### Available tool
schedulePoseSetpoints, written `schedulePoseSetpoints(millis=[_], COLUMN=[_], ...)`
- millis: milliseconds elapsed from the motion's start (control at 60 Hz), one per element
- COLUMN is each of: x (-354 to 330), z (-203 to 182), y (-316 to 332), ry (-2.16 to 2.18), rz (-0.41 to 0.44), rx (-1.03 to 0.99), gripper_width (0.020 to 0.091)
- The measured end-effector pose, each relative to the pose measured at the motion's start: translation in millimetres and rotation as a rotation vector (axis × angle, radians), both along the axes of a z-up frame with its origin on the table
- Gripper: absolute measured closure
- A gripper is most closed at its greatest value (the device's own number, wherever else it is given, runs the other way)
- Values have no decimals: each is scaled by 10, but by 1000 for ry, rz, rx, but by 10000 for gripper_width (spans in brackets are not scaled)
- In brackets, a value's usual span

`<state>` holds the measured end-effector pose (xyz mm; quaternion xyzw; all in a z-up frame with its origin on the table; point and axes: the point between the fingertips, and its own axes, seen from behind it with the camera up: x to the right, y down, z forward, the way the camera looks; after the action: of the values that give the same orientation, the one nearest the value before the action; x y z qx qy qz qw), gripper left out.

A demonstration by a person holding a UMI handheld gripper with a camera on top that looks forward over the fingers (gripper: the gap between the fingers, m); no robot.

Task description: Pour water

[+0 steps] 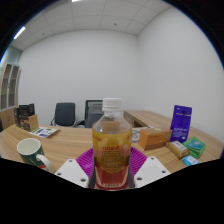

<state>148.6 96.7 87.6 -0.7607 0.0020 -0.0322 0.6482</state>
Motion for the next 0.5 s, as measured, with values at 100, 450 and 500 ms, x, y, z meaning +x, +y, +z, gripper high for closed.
schedulePoseSetpoints(millis=[100, 450, 500], x=[-7, 71, 67], z=[-177, -230, -233], y=[7, 50, 43], ry=[51, 24, 12], rz=[1, -7, -3], rx=[-34, -67, -71], gripper_width=[645, 571, 522])
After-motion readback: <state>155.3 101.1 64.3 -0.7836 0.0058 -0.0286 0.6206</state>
